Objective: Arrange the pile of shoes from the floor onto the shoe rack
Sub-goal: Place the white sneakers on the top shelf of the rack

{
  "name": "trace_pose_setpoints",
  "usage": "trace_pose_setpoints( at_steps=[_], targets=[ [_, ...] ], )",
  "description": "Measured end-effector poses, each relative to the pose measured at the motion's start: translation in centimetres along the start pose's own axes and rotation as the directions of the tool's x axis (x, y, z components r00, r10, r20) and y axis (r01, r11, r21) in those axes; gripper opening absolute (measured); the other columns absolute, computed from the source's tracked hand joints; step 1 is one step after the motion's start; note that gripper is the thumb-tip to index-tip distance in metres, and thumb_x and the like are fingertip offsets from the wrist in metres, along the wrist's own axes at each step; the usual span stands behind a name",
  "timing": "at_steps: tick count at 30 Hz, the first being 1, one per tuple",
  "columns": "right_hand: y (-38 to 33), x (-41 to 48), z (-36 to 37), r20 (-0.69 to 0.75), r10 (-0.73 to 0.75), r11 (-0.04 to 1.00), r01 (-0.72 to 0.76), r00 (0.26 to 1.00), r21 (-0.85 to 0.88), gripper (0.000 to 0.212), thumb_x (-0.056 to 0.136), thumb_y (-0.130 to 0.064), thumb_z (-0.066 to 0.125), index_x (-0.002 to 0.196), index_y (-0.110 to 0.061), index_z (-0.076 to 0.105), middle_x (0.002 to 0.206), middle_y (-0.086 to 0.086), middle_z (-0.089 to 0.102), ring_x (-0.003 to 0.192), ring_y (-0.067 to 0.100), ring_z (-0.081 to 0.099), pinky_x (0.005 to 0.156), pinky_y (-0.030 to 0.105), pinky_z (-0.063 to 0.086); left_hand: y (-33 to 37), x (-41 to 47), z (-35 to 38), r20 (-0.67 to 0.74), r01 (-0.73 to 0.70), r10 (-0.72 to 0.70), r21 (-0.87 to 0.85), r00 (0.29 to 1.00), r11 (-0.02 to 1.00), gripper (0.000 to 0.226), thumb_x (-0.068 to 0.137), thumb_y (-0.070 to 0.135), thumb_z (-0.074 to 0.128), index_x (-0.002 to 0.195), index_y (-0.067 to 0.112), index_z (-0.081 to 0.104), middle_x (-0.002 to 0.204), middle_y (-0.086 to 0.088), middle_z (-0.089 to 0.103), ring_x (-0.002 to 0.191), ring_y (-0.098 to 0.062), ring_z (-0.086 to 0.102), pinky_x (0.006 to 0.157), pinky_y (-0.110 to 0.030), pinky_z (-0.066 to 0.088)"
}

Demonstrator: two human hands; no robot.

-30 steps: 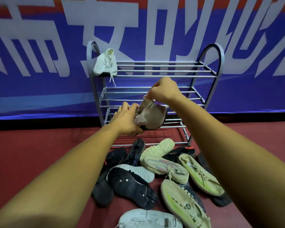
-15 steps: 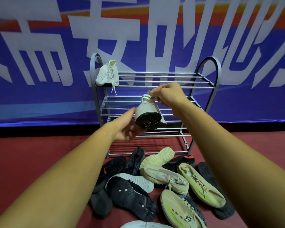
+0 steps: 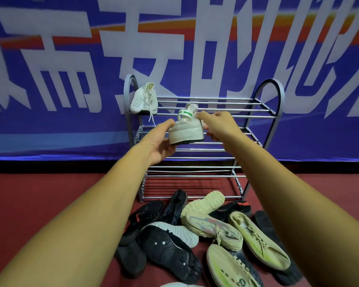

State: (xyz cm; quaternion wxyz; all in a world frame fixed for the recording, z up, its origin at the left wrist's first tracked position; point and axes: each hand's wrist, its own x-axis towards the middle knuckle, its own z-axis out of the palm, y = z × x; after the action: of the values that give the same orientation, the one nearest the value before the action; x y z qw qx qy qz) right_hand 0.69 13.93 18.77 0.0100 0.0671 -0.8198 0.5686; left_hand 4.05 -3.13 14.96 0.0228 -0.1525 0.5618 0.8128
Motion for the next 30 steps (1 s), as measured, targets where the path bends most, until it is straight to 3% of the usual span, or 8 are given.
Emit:
trace_pose_setpoints(
  at_steps=[4, 8, 10, 13, 19, 21, 25, 30],
  targets=[
    [-0.3, -0.3, -0.4, 0.177, 0.046, 0.999, -0.044, 0.983, -0.015, 0.038, 0.090, -0.052, 0.060, 0.098, -0.016, 0.069, 0.073, 0.000, 0.070, 0.059, 0.013, 0.050, 0.050, 0.022, 0.037, 0.7, -0.1, 0.0, -0.050, -0.120, 0.120, 0.018, 0.991, 0.993, 0.005, 0.088, 0.021, 0.065, 0.090, 0.016, 0.064, 0.055, 0.004, 0.062, 0.048, -0.008, 0.054, 0.045, -0.019, 0.041],
    [0.3, -0.1, -0.6, 0.369, 0.067, 0.997, -0.078, 0.927, 0.015, 0.038, 0.089, -0.052, 0.063, 0.117, -0.026, 0.068, 0.078, 0.003, 0.073, 0.062, 0.012, 0.049, 0.057, 0.026, 0.039, 1.1, 0.6, -0.3, -0.106, -0.189, 0.184, -0.039, 0.977, 0.981, 0.010, 0.087, 0.018, 0.069, 0.096, 0.013, 0.069, 0.072, -0.002, 0.068, 0.060, -0.012, 0.060, 0.051, -0.021, 0.048],
    [0.9, 0.3, -0.2, 0.407, 0.070, 0.986, -0.125, 0.911, 0.110, 0.034, 0.090, -0.043, 0.067, 0.118, -0.024, 0.069, 0.078, 0.005, 0.067, 0.059, 0.011, 0.051, 0.058, 0.026, 0.038, 1.0, 1.3, -0.4, -0.117, -0.204, 0.196, -0.057, 0.974, 0.977, 0.018, 0.087, 0.022, 0.072, 0.100, 0.010, 0.070, 0.076, -0.004, 0.068, 0.053, -0.010, 0.059, 0.047, -0.019, 0.046],
    [1.8, 1.4, 1.0, 0.367, 0.077, 0.948, -0.182, 0.927, 0.261, 0.022, 0.090, -0.026, 0.065, 0.109, -0.015, 0.069, 0.068, 0.003, 0.057, 0.050, 0.008, 0.047, 0.052, 0.022, 0.034, 0.7, 2.4, -0.5, -0.118, -0.218, 0.217, 0.005, 0.969, 0.976, 0.029, 0.085, 0.030, 0.074, 0.108, 0.014, 0.066, 0.079, 0.000, 0.066, 0.048, -0.006, 0.051, 0.045, -0.018, 0.037],
    [2.8, 4.1, 3.6, 0.245, 0.027, 0.913, -0.123, 0.969, 0.388, 0.013, 0.088, -0.022, 0.064, 0.098, -0.016, 0.071, 0.082, 0.010, 0.052, 0.054, 0.010, 0.040, 0.047, 0.021, 0.029, 0.8, 3.6, -0.3, -0.054, -0.294, 0.308, 0.183, 0.950, 0.938, 0.035, 0.088, 0.042, 0.068, 0.119, 0.027, 0.064, 0.100, 0.006, 0.068, 0.084, -0.011, 0.063, 0.073, -0.032, 0.037],
    [3.0, 4.8, 4.4, 0.199, 0.003, 0.912, -0.084, 0.980, 0.401, 0.013, 0.088, -0.021, 0.063, 0.097, -0.016, 0.072, 0.080, 0.011, 0.050, 0.053, 0.011, 0.037, 0.049, 0.024, 0.027, 0.7, 4.3, -0.6, -0.088, -0.302, 0.319, 0.161, 0.944, 0.939, 0.043, 0.087, 0.040, 0.070, 0.126, 0.022, 0.062, 0.105, 0.003, 0.068, 0.089, -0.013, 0.063, 0.073, -0.032, 0.037],
    [3.6, 6.2, 6.2, 0.108, -0.010, 0.902, -0.038, 0.994, 0.429, 0.031, 0.092, -0.028, 0.067, 0.118, -0.011, 0.064, 0.073, 0.000, 0.058, 0.054, 0.008, 0.042, 0.048, 0.022, 0.033, 0.6, 5.8, -1.1, -0.167, -0.285, 0.293, 0.072, 0.941, 0.956, 0.040, 0.087, 0.034, 0.072, 0.124, 0.021, 0.062, 0.103, 0.002, 0.067, 0.091, -0.015, 0.058, 0.059, -0.025, 0.035],
    [4.2, 7.6, 7.9, 0.093, -0.060, 0.869, 0.006, 0.994, 0.496, 0.033, 0.096, -0.035, 0.064, 0.123, -0.016, 0.065, 0.070, -0.010, 0.061, 0.057, 0.006, 0.047, 0.056, 0.024, 0.036, 1.0, 7.2, -1.2, -0.192, -0.293, 0.277, -0.057, 0.941, 0.955, 0.045, 0.087, 0.029, 0.074, 0.129, 0.020, 0.061, 0.107, 0.003, 0.066, 0.094, -0.016, 0.055, 0.060, -0.024, 0.037]
  ],
)
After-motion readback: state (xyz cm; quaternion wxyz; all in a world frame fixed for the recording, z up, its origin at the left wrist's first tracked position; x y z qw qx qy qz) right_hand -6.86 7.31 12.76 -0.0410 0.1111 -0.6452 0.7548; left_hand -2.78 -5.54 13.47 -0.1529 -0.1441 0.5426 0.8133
